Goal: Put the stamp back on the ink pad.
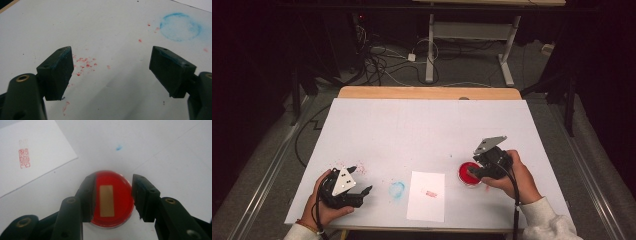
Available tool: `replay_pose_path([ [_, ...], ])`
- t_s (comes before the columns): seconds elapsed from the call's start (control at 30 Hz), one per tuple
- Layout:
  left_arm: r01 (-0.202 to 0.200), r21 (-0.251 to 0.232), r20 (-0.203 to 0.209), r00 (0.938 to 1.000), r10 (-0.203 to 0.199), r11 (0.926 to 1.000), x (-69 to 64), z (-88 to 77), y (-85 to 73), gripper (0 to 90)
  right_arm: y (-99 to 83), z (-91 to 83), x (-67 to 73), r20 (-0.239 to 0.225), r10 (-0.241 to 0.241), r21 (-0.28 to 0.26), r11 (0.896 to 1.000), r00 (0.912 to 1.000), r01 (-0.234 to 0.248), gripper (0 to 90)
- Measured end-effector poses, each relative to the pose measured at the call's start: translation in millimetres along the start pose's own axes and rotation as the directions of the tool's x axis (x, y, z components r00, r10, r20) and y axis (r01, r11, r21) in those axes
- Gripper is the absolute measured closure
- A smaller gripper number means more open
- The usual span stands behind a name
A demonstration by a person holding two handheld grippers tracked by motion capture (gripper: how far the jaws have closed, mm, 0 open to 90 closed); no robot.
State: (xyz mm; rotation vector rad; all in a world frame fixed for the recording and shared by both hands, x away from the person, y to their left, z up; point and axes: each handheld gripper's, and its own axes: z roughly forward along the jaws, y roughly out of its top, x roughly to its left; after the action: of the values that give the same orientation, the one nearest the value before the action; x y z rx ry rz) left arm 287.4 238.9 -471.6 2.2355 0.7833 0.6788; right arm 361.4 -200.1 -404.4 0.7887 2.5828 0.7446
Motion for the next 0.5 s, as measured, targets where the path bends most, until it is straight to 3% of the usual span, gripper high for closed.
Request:
replay_pose_path([
  [0.17,0.007,0.005,0.006,1.0000,-0.007,1.0000,-1.0,0.4,0.3,19.2,-0.6,-7.9,2.1,0.040,-0.012,-0.105,0.994,0.9991,0.016,46.4],
  [0.5,-0.008,0.002,0.001,1.0000,0.008,1.0000,-0.9,0.6,1.2,19.2,-3.4,-17.6,3.7,0.125,0.032,-0.260,0.966,0.9917,0.002,26.9],
])
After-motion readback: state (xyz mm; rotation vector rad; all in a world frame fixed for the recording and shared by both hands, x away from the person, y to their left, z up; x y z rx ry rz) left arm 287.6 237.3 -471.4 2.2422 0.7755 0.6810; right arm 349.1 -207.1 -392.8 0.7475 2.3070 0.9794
